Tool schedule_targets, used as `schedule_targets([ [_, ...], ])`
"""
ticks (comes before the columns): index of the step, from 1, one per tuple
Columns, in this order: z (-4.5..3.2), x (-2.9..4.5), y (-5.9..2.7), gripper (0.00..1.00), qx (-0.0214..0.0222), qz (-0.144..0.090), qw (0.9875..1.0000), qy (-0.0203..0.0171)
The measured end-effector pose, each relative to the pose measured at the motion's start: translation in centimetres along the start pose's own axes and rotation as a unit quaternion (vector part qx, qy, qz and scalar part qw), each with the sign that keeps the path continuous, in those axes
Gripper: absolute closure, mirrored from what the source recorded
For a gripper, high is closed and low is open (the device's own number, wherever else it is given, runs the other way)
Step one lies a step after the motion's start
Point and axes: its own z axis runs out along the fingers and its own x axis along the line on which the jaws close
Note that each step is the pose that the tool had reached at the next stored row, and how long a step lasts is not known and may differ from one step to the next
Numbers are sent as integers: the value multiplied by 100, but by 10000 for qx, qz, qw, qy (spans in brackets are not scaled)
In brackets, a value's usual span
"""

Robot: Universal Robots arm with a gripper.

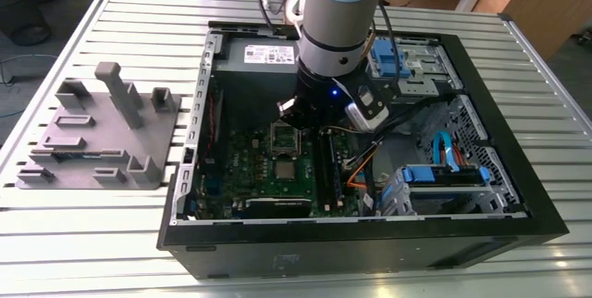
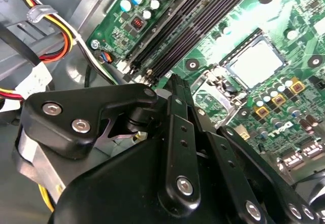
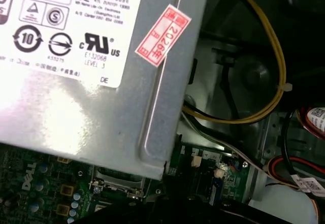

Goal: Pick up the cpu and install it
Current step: 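Close the cpu cover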

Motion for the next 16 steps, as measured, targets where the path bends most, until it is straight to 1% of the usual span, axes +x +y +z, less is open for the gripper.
schedule_targets([
  [3,16,-7,25,87,-1,-27,10000,1],
  [8,44,-9,39,87,-4,-240,9997,8],
  [12,58,-15,64,87,-7,-347,9994,11],
  [16,72,-18,80,87,-12,-485,9988,16],
])
